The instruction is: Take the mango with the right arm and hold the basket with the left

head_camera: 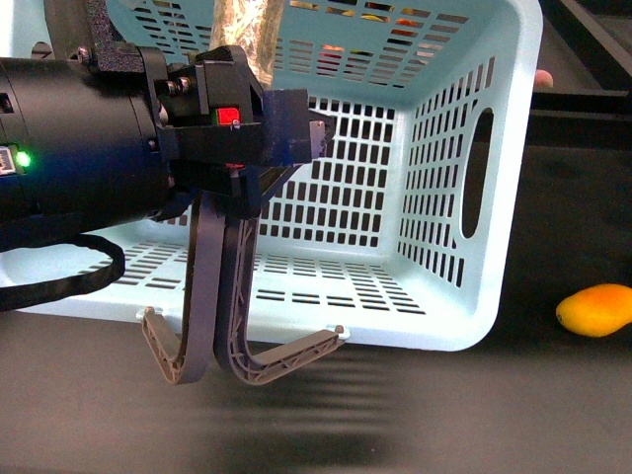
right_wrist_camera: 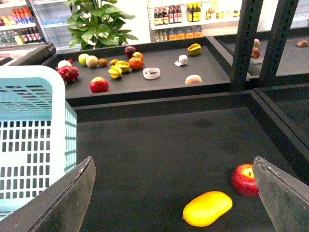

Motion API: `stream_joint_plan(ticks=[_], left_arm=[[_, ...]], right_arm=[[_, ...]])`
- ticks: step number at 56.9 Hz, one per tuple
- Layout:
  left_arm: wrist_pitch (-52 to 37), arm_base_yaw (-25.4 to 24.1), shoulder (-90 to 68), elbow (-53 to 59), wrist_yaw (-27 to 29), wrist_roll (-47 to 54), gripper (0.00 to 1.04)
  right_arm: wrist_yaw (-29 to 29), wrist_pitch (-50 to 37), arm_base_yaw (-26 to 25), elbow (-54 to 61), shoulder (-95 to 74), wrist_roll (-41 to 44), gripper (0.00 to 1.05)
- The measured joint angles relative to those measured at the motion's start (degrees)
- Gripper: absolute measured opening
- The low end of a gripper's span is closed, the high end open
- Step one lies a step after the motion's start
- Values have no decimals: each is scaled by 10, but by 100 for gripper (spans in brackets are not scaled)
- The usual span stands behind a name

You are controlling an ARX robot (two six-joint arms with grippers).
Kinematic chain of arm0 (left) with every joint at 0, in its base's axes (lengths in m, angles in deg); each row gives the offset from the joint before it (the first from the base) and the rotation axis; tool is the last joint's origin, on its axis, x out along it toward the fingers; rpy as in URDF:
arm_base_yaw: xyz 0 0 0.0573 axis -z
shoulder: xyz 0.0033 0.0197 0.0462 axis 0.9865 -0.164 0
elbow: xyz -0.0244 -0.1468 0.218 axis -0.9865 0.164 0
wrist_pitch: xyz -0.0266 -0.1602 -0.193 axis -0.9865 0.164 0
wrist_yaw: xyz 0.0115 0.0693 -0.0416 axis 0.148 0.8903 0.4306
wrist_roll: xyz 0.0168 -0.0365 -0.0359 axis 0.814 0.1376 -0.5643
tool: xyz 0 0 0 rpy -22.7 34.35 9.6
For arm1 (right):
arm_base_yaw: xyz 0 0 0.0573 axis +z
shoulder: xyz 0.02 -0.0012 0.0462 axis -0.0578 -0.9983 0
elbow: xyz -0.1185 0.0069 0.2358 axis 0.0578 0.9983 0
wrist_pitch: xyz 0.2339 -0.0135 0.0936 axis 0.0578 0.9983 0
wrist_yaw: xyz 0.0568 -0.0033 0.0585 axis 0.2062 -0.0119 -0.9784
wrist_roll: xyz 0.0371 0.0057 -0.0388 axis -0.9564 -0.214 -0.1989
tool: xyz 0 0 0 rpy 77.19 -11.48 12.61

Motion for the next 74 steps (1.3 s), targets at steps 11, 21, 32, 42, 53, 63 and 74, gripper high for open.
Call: stream_joint_plan(ticks=[11, 21, 32, 42, 53, 63, 74], left_arm=[[0, 0, 0, 0, 0, 0, 8], [0, 0, 0, 0, 0, 0, 8], [0, 0, 0, 0, 0, 0, 8], [0, 0, 0, 0, 0, 0, 8], [0, 0, 0, 0, 0, 0, 8], [0, 0, 0, 0, 0, 0, 8], [0, 0, 0, 0, 0, 0, 8]], right_arm=[[-26, -164, -46, -94, -352, -14, 97], [8, -206, -65, -181, -585, -32, 97], [121, -231, -65, -300, -785, -146, 97], [174, -202, -50, -389, -889, -209, 97], [186, -149, -50, -484, -977, -246, 97], [188, -115, -51, -556, -1039, -269, 97], [199, -82, -49, -613, -1089, -294, 97]])
